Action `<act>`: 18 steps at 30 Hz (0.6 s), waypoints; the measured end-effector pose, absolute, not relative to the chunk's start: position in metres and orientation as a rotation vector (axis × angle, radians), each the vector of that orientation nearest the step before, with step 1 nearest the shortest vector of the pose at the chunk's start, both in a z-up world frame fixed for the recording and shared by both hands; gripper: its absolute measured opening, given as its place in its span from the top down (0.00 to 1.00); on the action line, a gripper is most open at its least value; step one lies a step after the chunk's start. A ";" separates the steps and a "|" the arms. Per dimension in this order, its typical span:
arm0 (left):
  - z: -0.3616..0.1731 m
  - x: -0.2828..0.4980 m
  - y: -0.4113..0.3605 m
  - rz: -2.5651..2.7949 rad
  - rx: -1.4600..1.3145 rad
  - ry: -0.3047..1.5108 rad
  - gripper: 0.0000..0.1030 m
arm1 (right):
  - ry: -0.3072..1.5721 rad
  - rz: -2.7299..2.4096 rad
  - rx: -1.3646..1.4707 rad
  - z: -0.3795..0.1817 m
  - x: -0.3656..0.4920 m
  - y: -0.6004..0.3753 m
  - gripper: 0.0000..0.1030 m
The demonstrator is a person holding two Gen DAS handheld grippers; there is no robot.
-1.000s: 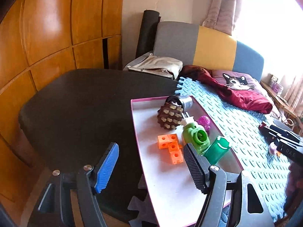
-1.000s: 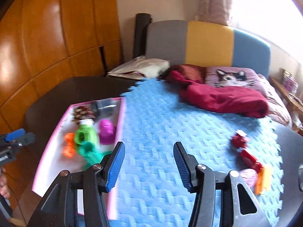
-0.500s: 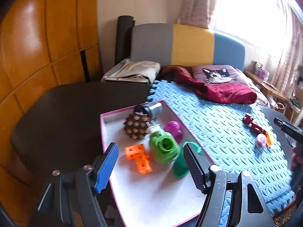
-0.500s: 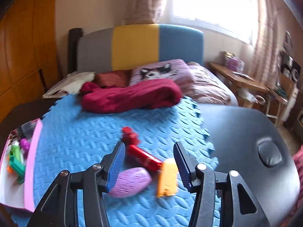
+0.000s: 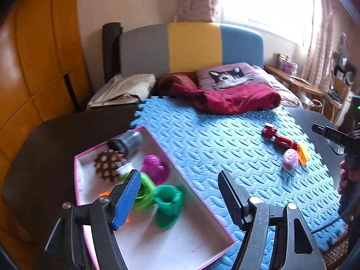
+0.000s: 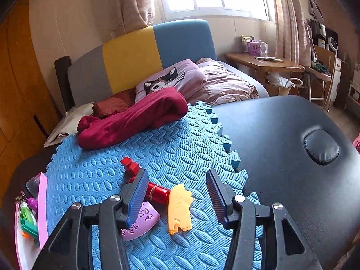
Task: Organize rigid objects
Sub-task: 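Move both tools from the tray back to the toy pile, then grasp the purple egg with the left gripper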
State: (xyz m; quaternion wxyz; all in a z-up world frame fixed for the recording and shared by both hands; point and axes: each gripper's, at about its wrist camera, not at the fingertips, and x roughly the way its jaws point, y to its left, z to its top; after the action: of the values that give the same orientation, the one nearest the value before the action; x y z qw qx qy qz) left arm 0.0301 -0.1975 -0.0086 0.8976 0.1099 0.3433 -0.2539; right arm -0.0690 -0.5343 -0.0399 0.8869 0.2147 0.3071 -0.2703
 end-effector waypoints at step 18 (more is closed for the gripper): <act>-0.041 0.033 -0.288 -0.681 0.306 0.804 0.30 | 0.584 -0.645 0.693 -0.047 -0.099 -0.575 0.48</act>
State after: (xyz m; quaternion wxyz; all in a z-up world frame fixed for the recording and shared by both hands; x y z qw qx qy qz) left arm 0.0333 -0.2877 -0.0408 0.8532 0.1456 0.3823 -0.3236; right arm -0.0990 -0.5752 -0.0474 0.8492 0.3291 0.2771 -0.3063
